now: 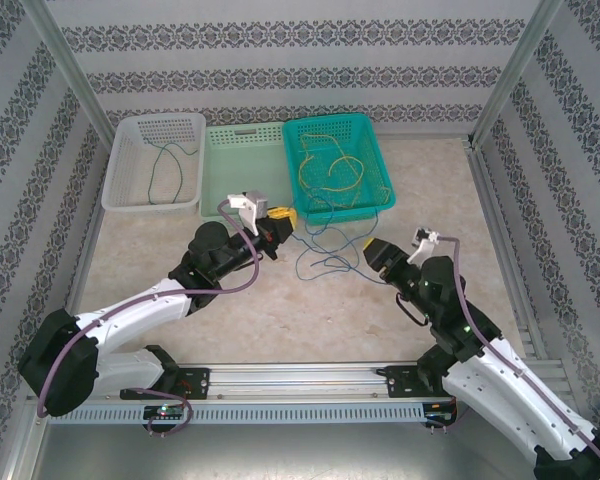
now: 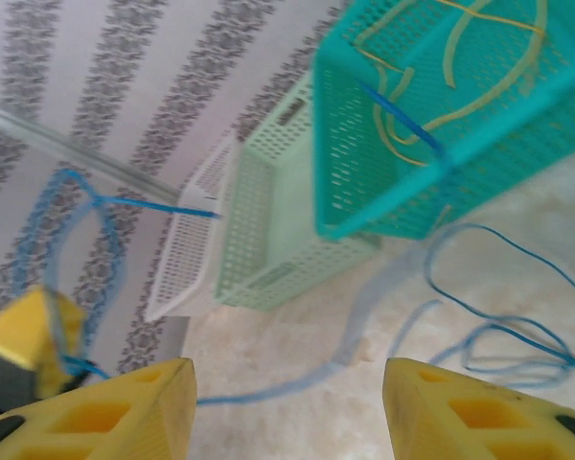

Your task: Untangle the cables

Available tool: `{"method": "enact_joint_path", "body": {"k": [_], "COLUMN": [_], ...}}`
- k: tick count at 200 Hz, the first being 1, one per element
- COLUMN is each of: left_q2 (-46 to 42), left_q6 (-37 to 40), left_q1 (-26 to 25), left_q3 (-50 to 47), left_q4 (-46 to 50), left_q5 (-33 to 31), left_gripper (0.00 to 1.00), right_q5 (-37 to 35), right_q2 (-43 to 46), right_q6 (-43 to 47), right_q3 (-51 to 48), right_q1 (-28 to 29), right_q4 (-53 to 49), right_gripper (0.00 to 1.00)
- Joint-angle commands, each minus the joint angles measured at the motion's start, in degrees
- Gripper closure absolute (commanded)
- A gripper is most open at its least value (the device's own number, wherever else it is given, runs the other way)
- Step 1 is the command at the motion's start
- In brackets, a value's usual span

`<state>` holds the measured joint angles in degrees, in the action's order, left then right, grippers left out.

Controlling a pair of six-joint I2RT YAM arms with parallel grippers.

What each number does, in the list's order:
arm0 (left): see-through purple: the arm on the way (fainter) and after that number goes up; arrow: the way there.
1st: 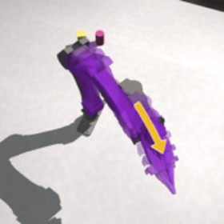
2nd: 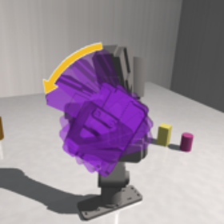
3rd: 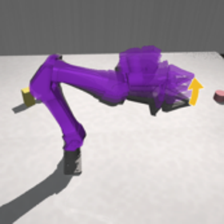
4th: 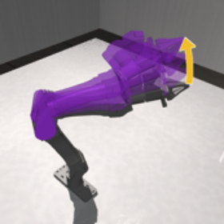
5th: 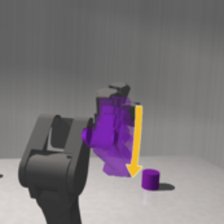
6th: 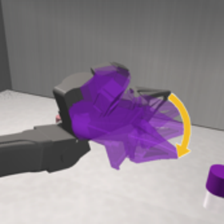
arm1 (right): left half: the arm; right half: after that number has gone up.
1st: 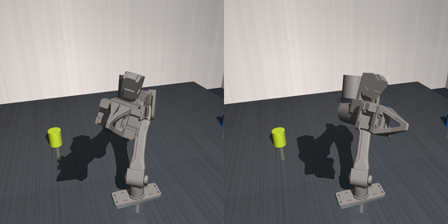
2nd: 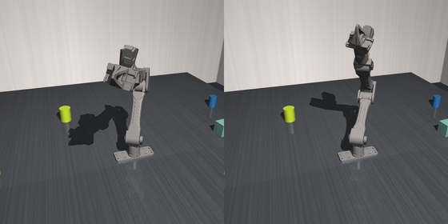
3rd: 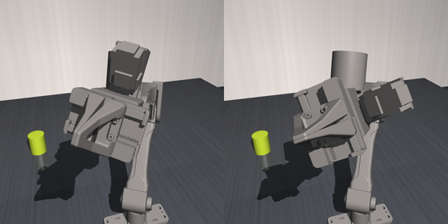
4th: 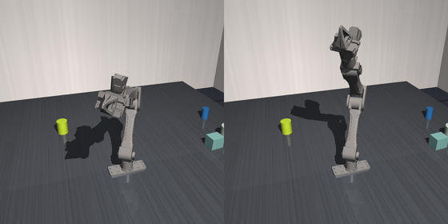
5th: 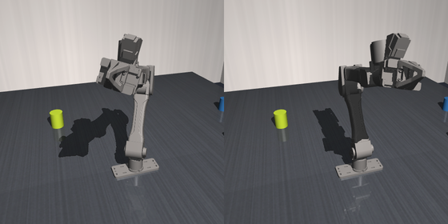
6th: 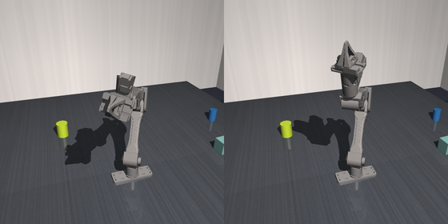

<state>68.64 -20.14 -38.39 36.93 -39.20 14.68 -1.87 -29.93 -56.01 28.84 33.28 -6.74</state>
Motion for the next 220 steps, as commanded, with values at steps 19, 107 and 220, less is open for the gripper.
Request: {"method": "enact_joint_path", "body": {"k": [19,107,220], "left_q2": [-0.26,-4.55,-5.91], "left_q6": [5.51,13.98,23.17], "left_q1": [0.34,0.33,0.33], "left_q3": [1.64,0.77,1.37], "left_q4": [1.33,5.24,11.19], "left_q5": [5.66,7.02,4.55], "left_gripper": [1.0,1.0,0.99], "right_q5": [9.52,32.47,47.83], "right_q2": [-7.72,-23.18,-34.49], "right_q6": [-3.41,-15.46,-28.38], "right_q3": [4.56,8.51,9.83], "right_q1": [-6.08,-19.03,-17.78], "right_q4": [6.09,11.64,24.69], "right_gripper": [0.44,0.38,0.33]}}
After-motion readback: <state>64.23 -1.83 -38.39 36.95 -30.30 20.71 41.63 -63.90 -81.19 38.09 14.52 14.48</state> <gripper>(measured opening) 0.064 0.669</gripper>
